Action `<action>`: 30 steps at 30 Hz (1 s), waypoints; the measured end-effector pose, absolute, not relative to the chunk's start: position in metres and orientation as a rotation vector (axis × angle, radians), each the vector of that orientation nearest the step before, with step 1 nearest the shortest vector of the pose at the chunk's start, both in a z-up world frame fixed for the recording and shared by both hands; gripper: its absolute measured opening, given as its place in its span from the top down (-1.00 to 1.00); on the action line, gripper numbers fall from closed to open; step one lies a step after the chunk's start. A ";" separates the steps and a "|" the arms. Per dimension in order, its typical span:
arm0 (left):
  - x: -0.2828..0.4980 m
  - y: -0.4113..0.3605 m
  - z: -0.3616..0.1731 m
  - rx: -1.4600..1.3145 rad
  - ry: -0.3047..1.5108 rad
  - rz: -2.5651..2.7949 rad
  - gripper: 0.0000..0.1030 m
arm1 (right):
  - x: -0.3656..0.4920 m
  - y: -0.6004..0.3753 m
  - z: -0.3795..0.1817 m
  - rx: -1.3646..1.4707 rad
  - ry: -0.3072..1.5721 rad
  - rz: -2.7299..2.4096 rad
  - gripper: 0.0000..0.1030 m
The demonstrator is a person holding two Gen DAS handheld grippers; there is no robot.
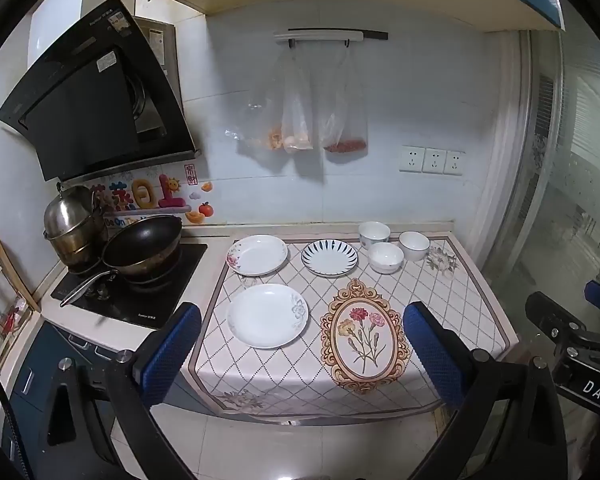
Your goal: Organize plates and bowls
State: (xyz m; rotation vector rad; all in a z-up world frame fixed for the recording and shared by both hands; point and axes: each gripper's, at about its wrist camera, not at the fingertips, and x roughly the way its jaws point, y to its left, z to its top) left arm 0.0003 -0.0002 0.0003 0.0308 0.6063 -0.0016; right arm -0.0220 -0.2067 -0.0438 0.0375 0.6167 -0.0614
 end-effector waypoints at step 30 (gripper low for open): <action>0.000 -0.002 0.005 0.037 0.598 -0.005 -1.00 | -0.019 -0.209 -0.049 0.049 0.624 -0.059 -1.00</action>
